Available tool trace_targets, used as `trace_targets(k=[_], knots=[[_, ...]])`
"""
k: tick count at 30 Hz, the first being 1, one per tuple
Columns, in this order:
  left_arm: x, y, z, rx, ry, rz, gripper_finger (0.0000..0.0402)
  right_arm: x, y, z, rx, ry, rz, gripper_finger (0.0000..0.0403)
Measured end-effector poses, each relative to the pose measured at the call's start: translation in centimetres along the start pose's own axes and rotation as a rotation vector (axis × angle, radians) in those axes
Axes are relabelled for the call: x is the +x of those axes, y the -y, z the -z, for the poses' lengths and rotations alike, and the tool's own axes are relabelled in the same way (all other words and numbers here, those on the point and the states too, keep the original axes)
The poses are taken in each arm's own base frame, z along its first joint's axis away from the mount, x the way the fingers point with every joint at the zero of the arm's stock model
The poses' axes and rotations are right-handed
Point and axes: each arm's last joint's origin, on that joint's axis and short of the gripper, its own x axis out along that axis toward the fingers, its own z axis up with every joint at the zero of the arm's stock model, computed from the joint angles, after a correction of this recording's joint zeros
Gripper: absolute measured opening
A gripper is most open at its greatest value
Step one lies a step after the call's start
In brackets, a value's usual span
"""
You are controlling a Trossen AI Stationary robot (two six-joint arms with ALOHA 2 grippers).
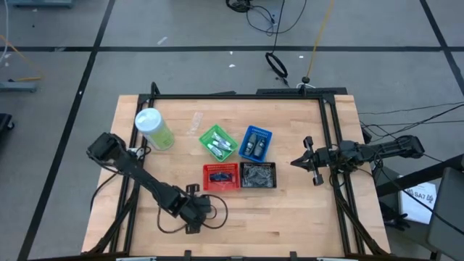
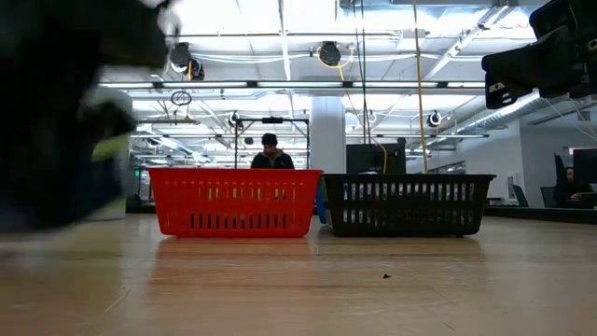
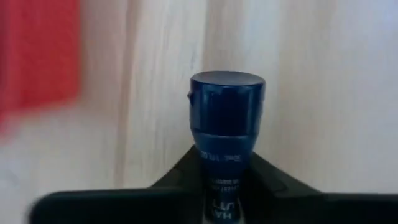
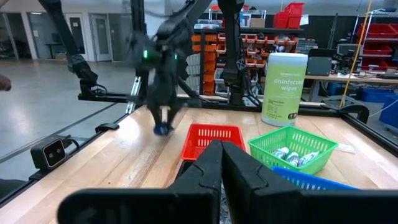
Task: Pick & Place Travel size toiletries
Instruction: Put the shave cream into the red bin
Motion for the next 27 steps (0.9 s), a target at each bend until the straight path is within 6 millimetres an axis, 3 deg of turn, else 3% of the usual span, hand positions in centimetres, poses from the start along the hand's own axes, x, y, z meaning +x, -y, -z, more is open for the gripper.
trace_targets(k=[3, 7, 12, 18, 22, 27], knots=[[-3.0, -0.2, -1.6, 0.026, 0.108, 0.031, 0.0018, 0.0, 0.0, 0.0, 0.0, 0.0, 0.0, 0.0], [-6.5, -1.5, -3.3, 0.026, 0.276, -0.05, 0.0028, 0.0, 0.0, 0.0, 0.0, 0.0, 0.0, 0.0], [-10.1, -3.7, -5.5, 0.19, 0.435, -0.192, 0.0017, 0.0, 0.0, 0.0, 0.0, 0.0, 0.0, 0.0], [-8.8, -7.7, -7.7, 0.205, 0.379, -0.159, 0.0023, 0.0, 0.0, 0.0, 0.0, 0.0, 0.0, 0.0], [-6.5, -9.0, -8.3, 0.203, 0.289, -0.093, 0.0052, 0.0, 0.0, 0.0, 0.0, -0.001, 0.0, 0.0], [-4.1, -10.2, -8.7, 0.174, 0.229, -0.129, 0.0088, 0.0, 0.0, 0.0, 0.0, 0.0, 0.0, 0.0]])
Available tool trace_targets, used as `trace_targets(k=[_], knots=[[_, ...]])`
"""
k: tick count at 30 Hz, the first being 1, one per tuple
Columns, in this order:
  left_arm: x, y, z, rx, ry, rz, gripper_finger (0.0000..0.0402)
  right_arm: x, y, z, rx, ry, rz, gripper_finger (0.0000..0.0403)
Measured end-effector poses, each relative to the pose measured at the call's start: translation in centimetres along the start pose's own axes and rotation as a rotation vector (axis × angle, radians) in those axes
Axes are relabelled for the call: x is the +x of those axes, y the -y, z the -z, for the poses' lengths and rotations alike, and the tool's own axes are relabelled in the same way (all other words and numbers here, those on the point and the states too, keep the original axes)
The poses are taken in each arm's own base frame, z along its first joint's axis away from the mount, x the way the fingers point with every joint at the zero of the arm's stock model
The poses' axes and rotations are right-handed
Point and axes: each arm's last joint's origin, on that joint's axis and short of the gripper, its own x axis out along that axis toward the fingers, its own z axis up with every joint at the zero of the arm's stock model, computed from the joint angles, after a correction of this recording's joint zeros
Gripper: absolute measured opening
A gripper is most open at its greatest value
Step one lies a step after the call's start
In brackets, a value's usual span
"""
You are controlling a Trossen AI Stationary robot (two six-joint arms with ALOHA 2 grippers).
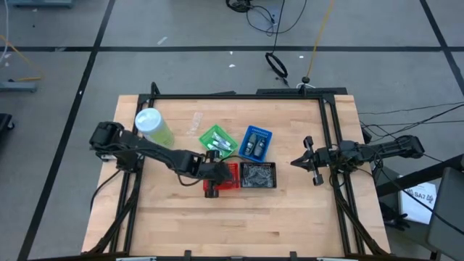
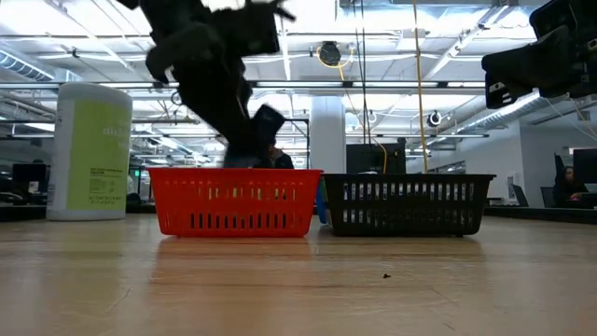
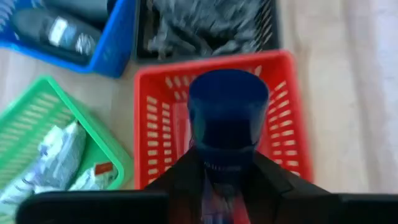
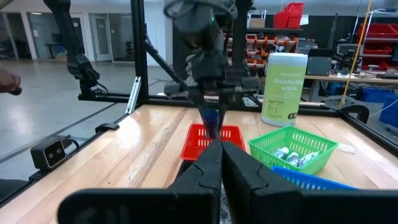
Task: Pick & Place Travel size toiletries
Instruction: Put the shave cream into the red bin, then return to home position
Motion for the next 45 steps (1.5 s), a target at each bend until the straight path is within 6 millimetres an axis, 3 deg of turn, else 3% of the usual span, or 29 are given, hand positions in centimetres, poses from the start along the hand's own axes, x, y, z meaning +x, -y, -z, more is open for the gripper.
trace_targets(k=[7, 12, 15, 20, 22, 24, 27, 30, 33, 37, 45], knots=[[1.1, -0.5, 0.2, -0.08, -0.025, 0.002, 0.015, 0.0, 0.0, 0.0, 0.0, 0.0, 0.0, 0.0], [-0.8, -0.5, -0.8, -0.115, -0.007, 0.083, 0.0189, 0.0, 0.0, 0.0, 0.0, 0.0, 0.0, 0.0], [-3.8, -1.0, -2.0, -0.162, -0.025, 0.143, 0.0203, 0.0, 0.0, 0.0, 0.0, 0.0, 0.0, 0.0], [-10.9, -1.0, -2.8, -0.131, 0.045, 0.181, 0.0207, 0.0, 0.0, 0.0, 0.0, -0.001, 0.0, 0.0], [-14.4, -1.3, -1.9, -0.063, 0.045, 0.189, 0.0204, 0.0, 0.0, 0.0, 0.0, 0.001, 0.0, 0.0], [-17.3, -1.8, -0.5, -0.108, 0.025, 0.149, 0.0203, 0.0, 0.0, 0.0, 0.0, -0.001, 0.0, 0.0], [-20.2, -2.1, 2.2, -0.174, 0.04, 0.049, 0.0205, 0.0, 0.0, 0.0, 0.0, -0.001, 0.0, 0.0], [-22.5, -2.3, 5.5, -0.184, 0.2, -0.076, 0.0203, 0.0, 0.0, 0.0, 0.0, 0.0, 0.0, 0.0], [-22.6, -2.6, 8.8, -0.218, 0.422, -0.129, 0.02, 0.0, 0.0, 0.0, 0.0, -0.001, 0.0, 0.0], [-20.6, -2.8, 12.6, -0.204, 0.645, -0.001, 0.0204, 0.0, 0.0, 0.0, 0.0, 0.0, 0.0, 0.0], [-15.7, -3.1, 18.4, -0.229, 0.823, 0.094, 0.0201, 0.0, 0.0, 0.0, 0.0, 0.0, 0.0, 0.0]])
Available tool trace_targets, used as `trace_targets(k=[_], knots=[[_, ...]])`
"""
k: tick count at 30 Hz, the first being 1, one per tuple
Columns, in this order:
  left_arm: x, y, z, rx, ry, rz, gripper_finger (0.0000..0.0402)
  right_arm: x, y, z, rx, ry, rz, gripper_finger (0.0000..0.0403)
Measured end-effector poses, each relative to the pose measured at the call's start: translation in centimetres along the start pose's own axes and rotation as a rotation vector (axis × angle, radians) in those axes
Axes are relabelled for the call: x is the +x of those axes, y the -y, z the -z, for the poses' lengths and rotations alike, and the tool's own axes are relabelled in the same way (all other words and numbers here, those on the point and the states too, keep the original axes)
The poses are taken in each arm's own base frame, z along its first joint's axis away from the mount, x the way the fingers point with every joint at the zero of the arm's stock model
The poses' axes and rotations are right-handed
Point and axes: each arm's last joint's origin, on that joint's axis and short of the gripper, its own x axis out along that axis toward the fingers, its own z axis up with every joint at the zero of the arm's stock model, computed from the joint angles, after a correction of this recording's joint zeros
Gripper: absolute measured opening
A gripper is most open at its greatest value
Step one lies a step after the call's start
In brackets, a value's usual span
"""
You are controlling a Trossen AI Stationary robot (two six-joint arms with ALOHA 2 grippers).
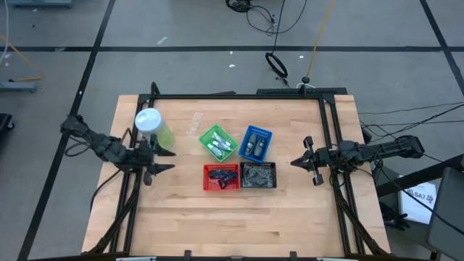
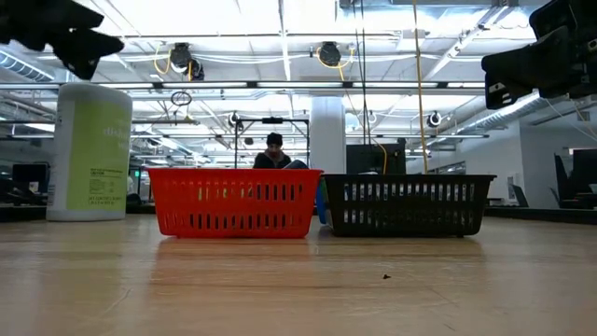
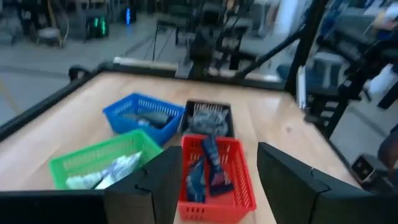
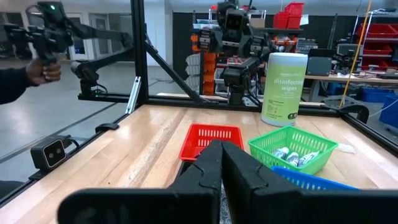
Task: Pick & Place Travel size toiletries
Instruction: Return to home position
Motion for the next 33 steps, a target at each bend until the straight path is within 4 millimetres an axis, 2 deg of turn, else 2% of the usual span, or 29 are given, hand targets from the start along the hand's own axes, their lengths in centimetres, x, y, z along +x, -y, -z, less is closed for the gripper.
trace_targets(k=[4, 7, 13, 15, 20, 22, 27, 33], knots=[[-0.8, -0.8, 1.8, 0.004, 0.072, 0.03, 0.0207, 0.0, 0.0, 0.0, 0.0, 0.0, 0.0, 0.0], [-1.6, -1.2, 2.5, 0.007, 0.144, 0.114, 0.0206, 0.0, 0.0, 0.0, 0.0, 0.0, 0.0, 0.0], [-1.1, -1.1, 2.8, 0.03, 0.178, 0.147, 0.0204, 0.0, 0.0, 0.1, 0.0, -0.006, 0.001, 0.0], [-0.7, -1.2, 3.6, 0.045, 0.164, 0.132, 0.0206, 0.0, 0.0, 0.0, 0.0, -0.001, 0.0, 0.0], [-0.2, -0.7, 4.7, 0.154, 0.19, 0.36, 0.0208, 0.0, 0.0, 0.0, 0.0, -0.004, 0.0, 0.0], [0.3, -0.9, 5.8, 0.15, 0.132, 0.33, 0.0207, 0.0, 0.0, 0.0, 0.0, -0.005, 0.0, 0.0], [0.8, -1.9, 6.1, 0.08, 0.118, 0.151, 0.0211, 0.0, 0.0, 0.1, 0.0, -0.006, 0.0, 0.0], [0.8, -2.2, 6.1, 0.164, 0.128, 0.1, 0.022, 0.0, 0.0, 0.1, 0.0, -0.006, 0.0, 0.0]])
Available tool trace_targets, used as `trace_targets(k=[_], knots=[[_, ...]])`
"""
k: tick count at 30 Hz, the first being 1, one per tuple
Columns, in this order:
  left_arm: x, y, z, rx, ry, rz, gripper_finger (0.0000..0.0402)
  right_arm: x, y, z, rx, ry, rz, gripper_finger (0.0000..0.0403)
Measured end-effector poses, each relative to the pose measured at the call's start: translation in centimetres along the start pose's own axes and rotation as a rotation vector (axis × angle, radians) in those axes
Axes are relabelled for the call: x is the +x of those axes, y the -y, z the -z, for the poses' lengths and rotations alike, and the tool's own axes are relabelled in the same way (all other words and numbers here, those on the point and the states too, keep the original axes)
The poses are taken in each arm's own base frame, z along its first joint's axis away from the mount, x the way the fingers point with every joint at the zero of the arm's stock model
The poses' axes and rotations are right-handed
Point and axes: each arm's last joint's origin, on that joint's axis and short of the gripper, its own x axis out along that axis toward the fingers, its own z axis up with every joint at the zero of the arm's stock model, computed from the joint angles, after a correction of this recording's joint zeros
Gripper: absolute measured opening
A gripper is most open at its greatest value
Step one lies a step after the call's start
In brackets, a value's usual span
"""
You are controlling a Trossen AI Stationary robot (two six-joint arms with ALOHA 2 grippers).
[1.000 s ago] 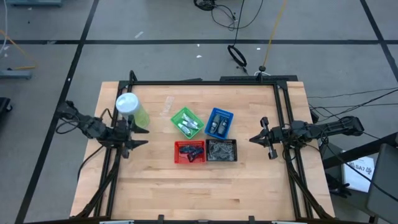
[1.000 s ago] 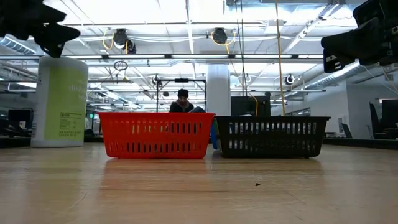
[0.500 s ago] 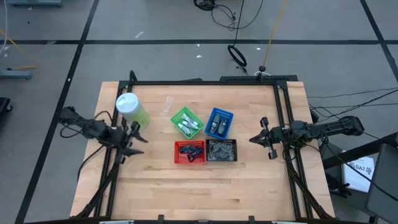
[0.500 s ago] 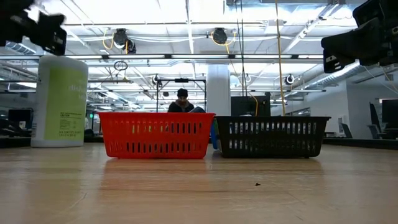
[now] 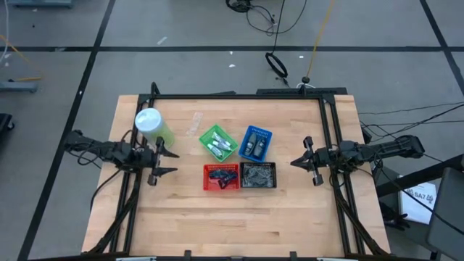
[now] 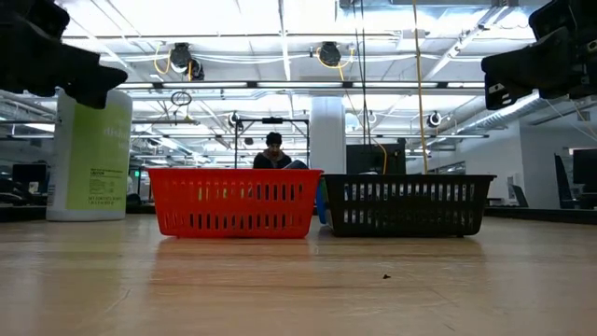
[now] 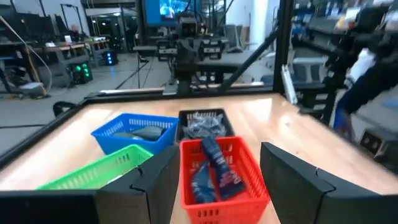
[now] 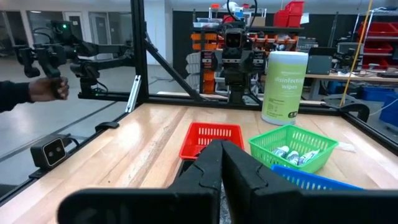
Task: Pick & Place Travel size toiletries
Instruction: Return to home position
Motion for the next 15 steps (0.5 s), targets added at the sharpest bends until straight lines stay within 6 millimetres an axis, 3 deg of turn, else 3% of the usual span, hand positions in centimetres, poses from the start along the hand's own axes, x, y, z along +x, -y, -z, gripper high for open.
trace_targets(k=[15], knots=[[0.11, -0.03, 0.09, -0.002, -0.013, -0.009, 0.0216, 0.0, 0.0, -0.02, 0.0, 0.001, 0.0, 0.0]])
